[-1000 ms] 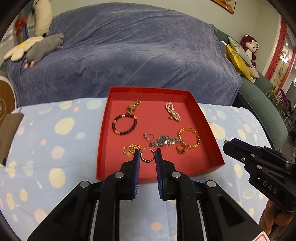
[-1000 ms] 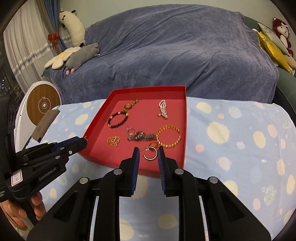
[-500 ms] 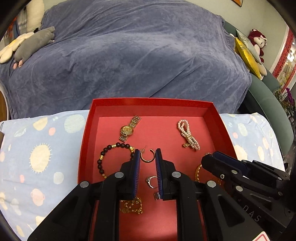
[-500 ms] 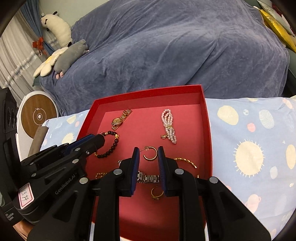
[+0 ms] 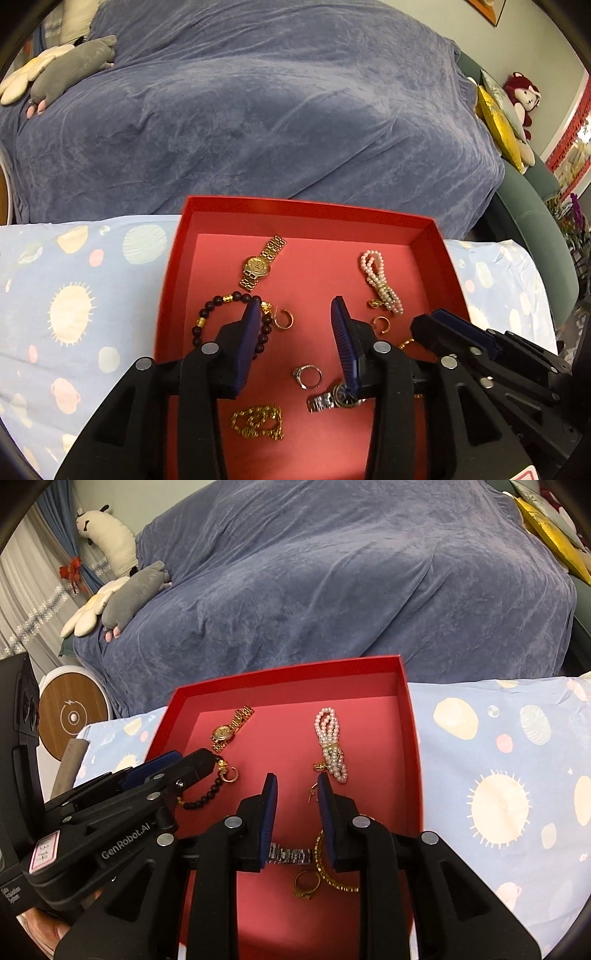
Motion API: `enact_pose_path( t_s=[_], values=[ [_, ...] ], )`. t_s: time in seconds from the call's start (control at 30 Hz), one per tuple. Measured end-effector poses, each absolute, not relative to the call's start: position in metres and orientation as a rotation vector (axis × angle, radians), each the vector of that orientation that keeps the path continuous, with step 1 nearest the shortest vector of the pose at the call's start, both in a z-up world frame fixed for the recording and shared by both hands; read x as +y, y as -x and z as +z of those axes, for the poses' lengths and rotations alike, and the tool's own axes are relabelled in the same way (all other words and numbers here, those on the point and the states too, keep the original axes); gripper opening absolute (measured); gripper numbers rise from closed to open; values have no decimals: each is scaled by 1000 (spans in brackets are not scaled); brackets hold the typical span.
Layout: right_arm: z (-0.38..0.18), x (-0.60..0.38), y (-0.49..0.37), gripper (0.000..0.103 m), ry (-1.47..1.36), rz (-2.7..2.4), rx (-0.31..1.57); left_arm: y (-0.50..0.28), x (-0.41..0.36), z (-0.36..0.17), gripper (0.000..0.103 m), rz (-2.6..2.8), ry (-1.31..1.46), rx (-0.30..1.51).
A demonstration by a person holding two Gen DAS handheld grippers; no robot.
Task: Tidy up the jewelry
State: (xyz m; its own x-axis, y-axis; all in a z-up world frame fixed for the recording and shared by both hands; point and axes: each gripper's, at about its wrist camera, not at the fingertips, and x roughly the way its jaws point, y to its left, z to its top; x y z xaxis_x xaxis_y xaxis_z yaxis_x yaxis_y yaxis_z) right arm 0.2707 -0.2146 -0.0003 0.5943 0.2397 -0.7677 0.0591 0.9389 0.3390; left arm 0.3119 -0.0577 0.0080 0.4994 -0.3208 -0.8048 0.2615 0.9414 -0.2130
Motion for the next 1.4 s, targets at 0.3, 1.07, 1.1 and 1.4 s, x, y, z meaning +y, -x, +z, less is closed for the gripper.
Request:
enact_pose_path(
  t_s=[0.3,1.07,1.1,1.4],
  values=[
    [53,-221,-194,35,-316,83,854,-236,-31,59,38,-298,29,884],
    [47,-177,-62,47,-150,36,822,-100,-4,39,38,-196,-34,909],
    [44,-178,-62,47,-151,36,829,-100,-5,35,38,-195,-50,911],
    [36,-177,-64,52,-158,19,845,-104,-1,24,38,-188,-21,931]
  ],
)
